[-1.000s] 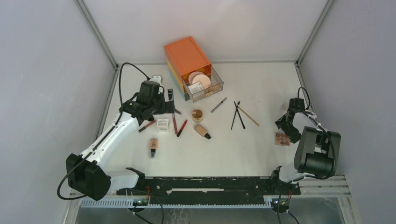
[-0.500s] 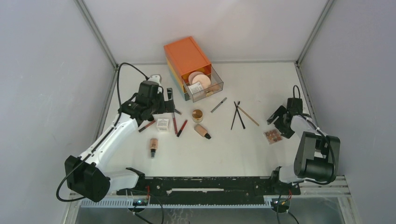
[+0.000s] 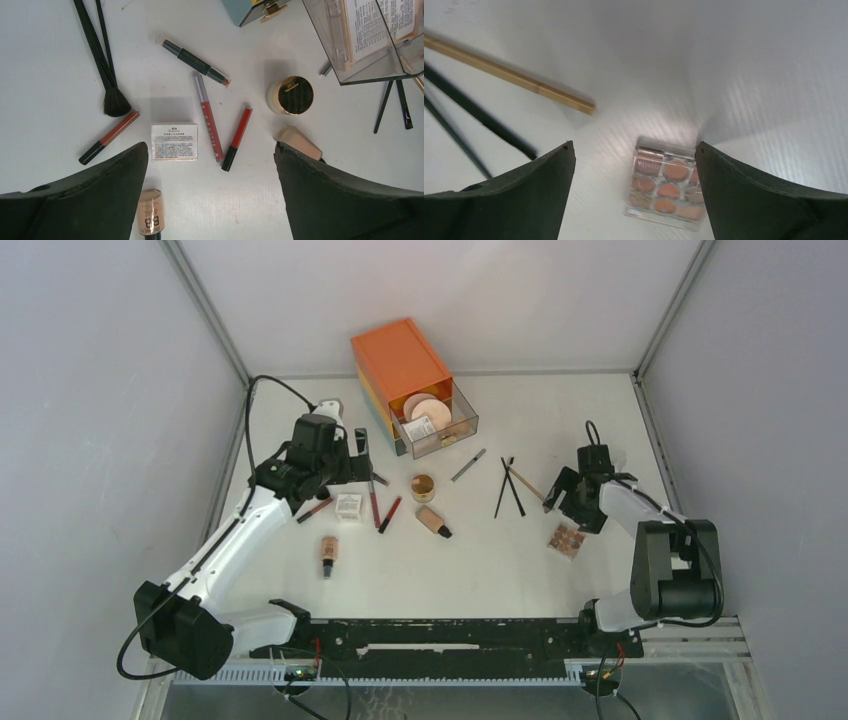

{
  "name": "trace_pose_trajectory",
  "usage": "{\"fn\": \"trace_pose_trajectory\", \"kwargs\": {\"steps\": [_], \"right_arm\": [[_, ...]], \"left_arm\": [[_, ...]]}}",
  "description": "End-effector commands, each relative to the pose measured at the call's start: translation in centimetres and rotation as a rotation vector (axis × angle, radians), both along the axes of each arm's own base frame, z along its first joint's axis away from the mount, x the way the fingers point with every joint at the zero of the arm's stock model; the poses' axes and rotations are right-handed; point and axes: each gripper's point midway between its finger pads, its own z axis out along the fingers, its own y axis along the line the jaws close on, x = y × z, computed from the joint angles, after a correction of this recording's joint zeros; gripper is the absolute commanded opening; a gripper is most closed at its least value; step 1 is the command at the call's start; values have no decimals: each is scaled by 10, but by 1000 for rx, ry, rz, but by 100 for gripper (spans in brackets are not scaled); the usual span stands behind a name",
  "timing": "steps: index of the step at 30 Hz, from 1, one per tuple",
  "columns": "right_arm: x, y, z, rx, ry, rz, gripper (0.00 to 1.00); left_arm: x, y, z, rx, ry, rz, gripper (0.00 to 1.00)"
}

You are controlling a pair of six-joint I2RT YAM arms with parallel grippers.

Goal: Organize the makeup
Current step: Pick up the makeup from the center of the board.

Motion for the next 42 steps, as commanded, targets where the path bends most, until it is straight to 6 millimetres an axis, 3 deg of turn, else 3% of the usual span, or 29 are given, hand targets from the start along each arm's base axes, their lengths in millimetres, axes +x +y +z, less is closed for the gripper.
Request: {"fn": "trace_pose_trajectory", "kwargs": {"steps": [1,9,17,32,37,42], "right_arm": [[-24,-22,10,-97,26,-122,97],[-42,-17,4,-73,60,-110,100],[-56,-9,-3,-27,136,-274,100],[-53,0,-20,-62,184,-261,81],[-49,4,-8,-40,137,-227,72],[-32,22,28,61,-24,-111,62]], "left_arm": [[1,3,5,17,-41,-11,100],[1,0,0,22,-28,-28,100],[5,0,0,28,-28,-28,100],[4,-1,3,20,-31,-28,100],[5,-1,8,16,-42,-29,100],[6,-1,10,15,-46,-27,100]]}}
